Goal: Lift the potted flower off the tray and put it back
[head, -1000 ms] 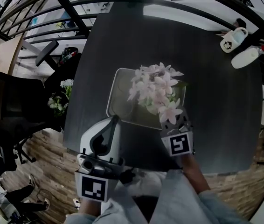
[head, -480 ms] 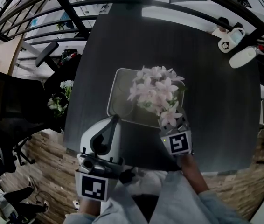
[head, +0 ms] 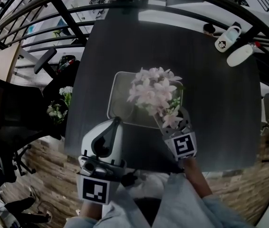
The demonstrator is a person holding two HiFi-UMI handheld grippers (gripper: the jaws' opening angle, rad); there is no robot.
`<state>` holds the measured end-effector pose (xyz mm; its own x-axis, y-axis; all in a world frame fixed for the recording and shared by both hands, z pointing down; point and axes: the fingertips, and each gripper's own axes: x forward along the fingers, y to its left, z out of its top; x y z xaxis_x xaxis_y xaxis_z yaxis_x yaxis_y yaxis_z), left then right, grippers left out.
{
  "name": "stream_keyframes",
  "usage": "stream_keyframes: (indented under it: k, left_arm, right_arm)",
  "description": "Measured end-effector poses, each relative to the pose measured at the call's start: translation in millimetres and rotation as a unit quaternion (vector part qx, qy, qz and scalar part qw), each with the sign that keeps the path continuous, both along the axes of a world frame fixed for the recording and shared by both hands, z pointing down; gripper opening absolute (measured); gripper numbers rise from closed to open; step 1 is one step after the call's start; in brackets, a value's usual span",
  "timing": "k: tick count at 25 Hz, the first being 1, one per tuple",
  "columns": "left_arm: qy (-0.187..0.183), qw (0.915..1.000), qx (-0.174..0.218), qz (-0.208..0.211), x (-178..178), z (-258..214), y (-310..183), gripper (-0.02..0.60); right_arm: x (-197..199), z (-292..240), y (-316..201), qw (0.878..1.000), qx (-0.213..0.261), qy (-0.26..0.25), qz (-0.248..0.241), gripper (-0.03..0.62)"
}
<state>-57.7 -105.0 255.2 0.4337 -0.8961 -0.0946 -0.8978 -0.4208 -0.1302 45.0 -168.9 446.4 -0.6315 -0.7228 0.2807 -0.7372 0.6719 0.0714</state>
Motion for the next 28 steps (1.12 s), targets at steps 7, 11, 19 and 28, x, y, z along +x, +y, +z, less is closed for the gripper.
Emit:
stream_keyframes:
  k: [7,11,19,28]
  left_arm:
    - [0.002,0.9998,0.012,0.013,0,-9,9,0.000]
    - [0.005,0.9996,0.019,0.019,0,-15,13,0.000]
    - [0.012,0.9988,0.035,0.033,0,-26,21,0.000]
    - [0.015,0.9972,0.051,0.053,0,-37,33,0.000]
  right_arm:
    - [2,-13,11,1.000,0.002,-0.004,0.015,0.275]
    - [4,-21,16,1.000,0.008,-0.009,0.027,0.281]
    - [9,-51,22,0.998,0.036,-0.028,0.048,0.281]
    - [4,-94,41,0.994,0.066,-0.059,0.062,0.223]
